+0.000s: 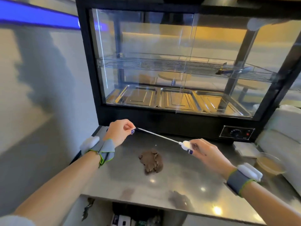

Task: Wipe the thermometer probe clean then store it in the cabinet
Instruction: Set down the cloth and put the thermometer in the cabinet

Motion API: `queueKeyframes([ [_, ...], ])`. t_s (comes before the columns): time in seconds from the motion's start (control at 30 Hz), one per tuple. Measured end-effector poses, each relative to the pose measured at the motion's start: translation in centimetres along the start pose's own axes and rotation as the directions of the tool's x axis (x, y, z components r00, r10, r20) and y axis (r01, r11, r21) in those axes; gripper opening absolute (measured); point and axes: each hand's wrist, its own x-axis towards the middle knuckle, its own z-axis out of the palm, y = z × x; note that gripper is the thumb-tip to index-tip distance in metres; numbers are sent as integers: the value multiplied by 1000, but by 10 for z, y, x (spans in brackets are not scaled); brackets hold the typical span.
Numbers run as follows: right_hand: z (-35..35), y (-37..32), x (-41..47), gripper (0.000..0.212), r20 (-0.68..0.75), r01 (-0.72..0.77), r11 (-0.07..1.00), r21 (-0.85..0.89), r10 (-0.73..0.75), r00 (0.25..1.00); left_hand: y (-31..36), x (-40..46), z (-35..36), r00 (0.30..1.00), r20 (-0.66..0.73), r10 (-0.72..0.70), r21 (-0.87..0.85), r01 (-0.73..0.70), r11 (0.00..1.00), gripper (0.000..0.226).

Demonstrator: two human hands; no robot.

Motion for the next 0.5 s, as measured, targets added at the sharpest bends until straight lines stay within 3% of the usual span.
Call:
queueKeyframes([
  [0.5,2,-13,2,27,50,63,997,-51,-60,997,4,-11,-12,996,51,70,60,-73,996,12],
])
